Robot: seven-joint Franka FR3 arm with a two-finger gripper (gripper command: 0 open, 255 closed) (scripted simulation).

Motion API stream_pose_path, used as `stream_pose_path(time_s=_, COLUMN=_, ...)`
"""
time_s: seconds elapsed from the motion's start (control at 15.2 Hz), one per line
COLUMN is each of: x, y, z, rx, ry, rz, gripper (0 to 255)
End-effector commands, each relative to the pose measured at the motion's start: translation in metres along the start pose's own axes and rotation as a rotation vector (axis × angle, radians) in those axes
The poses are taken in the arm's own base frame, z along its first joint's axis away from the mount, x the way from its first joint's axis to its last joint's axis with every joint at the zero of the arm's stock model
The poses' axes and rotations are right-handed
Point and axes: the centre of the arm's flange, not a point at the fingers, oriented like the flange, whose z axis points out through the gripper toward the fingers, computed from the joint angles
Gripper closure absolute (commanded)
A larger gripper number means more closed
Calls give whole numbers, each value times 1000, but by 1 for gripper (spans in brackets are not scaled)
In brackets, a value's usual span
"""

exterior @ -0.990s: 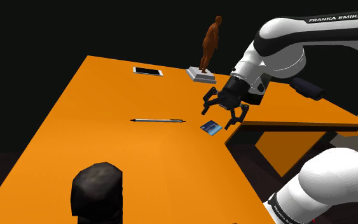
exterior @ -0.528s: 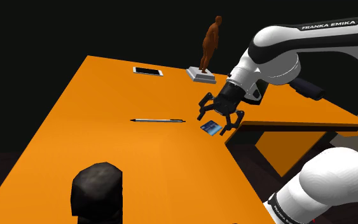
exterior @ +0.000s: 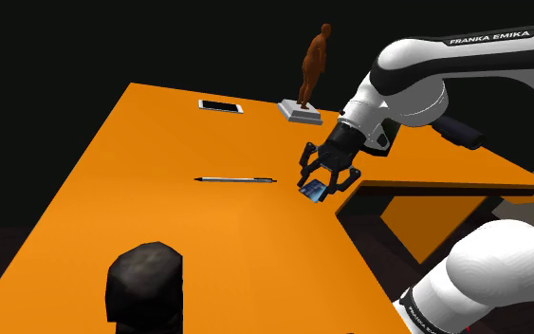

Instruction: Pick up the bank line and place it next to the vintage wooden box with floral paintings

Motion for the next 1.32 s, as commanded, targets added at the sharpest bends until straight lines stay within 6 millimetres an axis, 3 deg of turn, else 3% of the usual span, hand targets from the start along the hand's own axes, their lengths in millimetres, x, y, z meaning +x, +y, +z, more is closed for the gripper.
stream_pose_path(time_s=0.0, x=0, y=0, z=0, rx=0, ry=0, rz=0, gripper=255)
stream_pose_path(time_s=0.33, x=0, y=0, z=0, rx=0, ry=0, rz=0, gripper=255)
stream_pose_path(time_s=1.25, x=-42, y=-2, z=-61, rx=0, ry=0, rz=0, gripper=255)
